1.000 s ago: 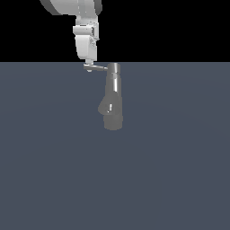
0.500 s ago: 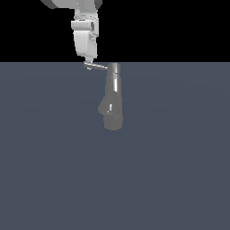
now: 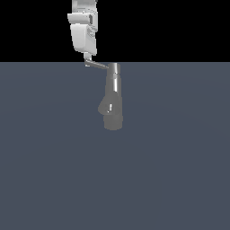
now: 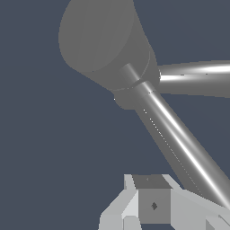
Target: Turn on the faucet by rotating a designated handle.
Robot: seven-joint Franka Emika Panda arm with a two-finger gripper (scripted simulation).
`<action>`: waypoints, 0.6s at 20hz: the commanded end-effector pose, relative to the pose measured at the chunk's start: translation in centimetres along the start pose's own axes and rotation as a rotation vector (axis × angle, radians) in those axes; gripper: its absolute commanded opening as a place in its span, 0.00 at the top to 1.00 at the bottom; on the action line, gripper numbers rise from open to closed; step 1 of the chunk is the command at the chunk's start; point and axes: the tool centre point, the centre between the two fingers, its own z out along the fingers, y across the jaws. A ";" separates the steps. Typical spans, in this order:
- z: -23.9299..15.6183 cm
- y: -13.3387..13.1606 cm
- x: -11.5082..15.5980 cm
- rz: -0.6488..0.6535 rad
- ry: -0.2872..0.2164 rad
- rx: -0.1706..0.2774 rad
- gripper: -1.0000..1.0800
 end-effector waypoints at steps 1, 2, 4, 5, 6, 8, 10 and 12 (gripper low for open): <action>0.0 0.2 0.5 0.004 0.002 -0.001 1.00; -0.1 0.4 0.7 0.004 0.002 -0.002 1.00; -0.2 0.9 1.0 0.003 0.001 -0.003 1.00; -0.3 1.1 1.2 0.002 0.001 -0.003 1.00; -0.4 1.3 1.4 0.002 0.001 -0.004 1.00; -0.6 1.8 1.7 0.001 0.001 -0.004 1.00; -0.7 2.3 2.1 0.000 0.001 -0.005 1.00; -0.9 2.8 2.5 -0.001 0.001 -0.006 1.00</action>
